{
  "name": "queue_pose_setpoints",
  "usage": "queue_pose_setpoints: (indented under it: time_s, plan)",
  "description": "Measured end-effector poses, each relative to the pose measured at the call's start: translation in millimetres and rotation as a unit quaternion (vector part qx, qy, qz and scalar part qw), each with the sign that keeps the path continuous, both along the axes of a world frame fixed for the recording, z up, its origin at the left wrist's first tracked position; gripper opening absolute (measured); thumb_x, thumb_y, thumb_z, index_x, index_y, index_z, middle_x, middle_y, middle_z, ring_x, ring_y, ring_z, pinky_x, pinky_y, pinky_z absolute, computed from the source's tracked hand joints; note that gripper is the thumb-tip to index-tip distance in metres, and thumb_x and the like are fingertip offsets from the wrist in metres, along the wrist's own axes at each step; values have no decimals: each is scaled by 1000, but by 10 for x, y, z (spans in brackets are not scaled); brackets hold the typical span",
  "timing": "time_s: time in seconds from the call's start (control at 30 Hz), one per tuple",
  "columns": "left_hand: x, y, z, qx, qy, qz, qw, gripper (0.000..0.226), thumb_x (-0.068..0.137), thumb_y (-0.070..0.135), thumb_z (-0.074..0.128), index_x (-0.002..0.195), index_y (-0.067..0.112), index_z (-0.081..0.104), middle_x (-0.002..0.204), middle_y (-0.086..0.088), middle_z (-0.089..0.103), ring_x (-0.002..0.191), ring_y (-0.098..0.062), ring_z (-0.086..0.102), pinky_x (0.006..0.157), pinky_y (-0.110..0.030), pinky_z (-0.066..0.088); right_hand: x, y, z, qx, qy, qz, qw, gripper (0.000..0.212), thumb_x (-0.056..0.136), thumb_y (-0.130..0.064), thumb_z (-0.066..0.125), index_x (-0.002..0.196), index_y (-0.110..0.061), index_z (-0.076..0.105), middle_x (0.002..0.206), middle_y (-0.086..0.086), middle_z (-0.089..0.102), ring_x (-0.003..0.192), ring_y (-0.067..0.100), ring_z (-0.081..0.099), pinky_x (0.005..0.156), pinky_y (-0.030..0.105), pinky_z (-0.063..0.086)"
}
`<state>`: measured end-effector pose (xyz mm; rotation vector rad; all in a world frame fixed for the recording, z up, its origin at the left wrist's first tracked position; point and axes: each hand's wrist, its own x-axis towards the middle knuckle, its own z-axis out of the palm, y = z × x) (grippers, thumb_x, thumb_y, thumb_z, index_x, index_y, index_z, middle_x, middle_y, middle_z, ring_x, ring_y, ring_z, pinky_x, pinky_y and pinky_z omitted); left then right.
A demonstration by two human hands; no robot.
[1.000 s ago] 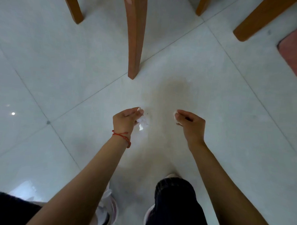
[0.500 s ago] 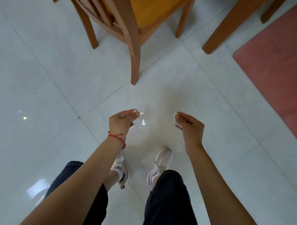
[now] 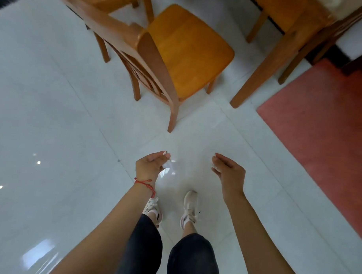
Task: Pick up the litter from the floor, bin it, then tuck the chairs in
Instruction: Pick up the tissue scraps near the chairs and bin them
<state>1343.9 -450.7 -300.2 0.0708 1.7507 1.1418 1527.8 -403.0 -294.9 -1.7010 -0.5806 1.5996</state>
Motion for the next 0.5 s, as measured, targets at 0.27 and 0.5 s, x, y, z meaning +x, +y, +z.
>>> queue_pose_setpoints:
  time_s: [0.27,0.5]
  plan:
    - [-244,-267,798,39,34,56,997,19,76,4,69,94,0,68,82,-1,67,80,-17,62,65,-18,55,-324,5,780,24,33,53,998,22,79,-1,68,101,0,68,87,2,70,79,9,66,63,18,54]
    - [-479,-603,1126,60,49,157,985,25,79,8,67,103,-2,66,99,-10,65,93,-23,61,79,-29,49,-647,24,1120,44,21,158,986,18,79,-4,68,98,-4,69,94,3,69,91,14,65,67,18,56]
